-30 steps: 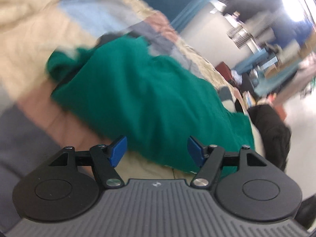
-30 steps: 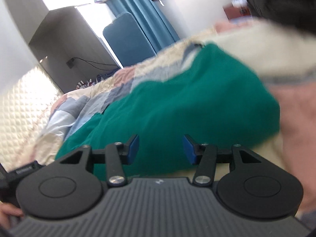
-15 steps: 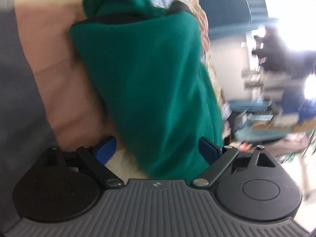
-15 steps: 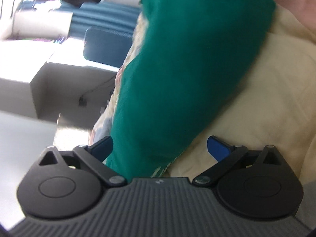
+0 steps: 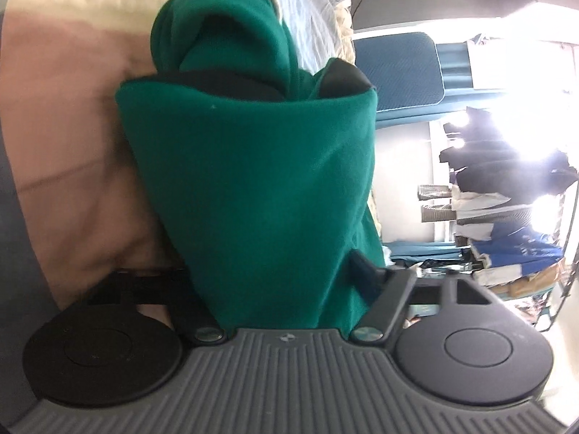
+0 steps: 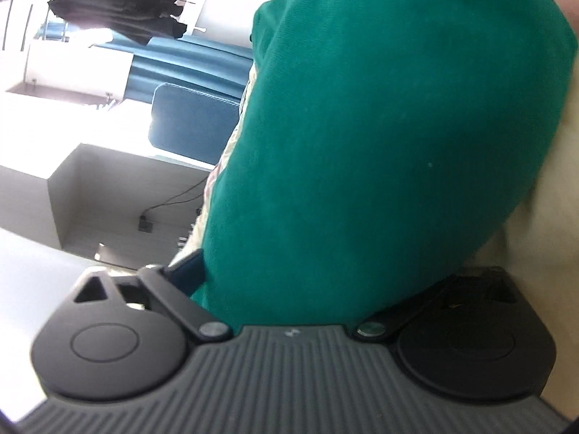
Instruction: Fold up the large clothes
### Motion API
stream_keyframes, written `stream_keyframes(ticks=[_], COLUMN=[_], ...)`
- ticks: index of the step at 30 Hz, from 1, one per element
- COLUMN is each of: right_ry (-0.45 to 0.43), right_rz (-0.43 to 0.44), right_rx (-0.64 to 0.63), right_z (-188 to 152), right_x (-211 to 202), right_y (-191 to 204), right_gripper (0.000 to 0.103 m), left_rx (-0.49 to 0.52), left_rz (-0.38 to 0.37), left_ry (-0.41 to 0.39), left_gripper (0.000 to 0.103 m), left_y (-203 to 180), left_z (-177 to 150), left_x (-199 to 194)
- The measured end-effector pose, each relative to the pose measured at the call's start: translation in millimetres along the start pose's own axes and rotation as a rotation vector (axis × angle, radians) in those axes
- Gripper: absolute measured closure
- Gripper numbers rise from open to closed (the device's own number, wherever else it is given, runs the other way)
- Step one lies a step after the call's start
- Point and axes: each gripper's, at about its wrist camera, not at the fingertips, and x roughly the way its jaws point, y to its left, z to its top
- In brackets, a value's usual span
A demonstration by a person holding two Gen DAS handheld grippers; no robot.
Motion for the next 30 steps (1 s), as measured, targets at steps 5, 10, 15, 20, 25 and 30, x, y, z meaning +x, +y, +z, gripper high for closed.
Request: stream_keyframes(ticks=[5, 10, 15, 20, 25, 30], right_ry=[-0.017, -0.039, -0.026, -0.036, -0.034, -0.068], right_rz=[0.038, 0.057, 0.034, 0.056, 0.076, 0.018], right_rx=[-0.036, -0.063, -0.111, -0.128, -0.151, -0.189], right_z=[2, -7, -17, -32, -48, -58], right_x=[-15, -45, -83, -127, -183, -219], right_y=[0, 6, 17, 23, 30, 30], right_gripper=[0.056, 0.064, 0.064, 0.064, 0.065, 0.064], left_rx=[0.071, 0.109, 0.181, 0.284, 0.342, 0.370], left_rz=[0.032, 0.039, 0.052, 0.074, 0.101, 0.124], left_ry=[-0.009, 0.000, 0.029, 0.050, 0.064, 0.091], left_gripper=[0.066, 0.070, 0.070, 0.070, 0.069, 0.058], left_y=[-9, -17, -29, -41, -46, -50], left_z=[-2, -6, -19, -41, -68, -79], left_x=[-8, -40, -88, -135, -185, -199])
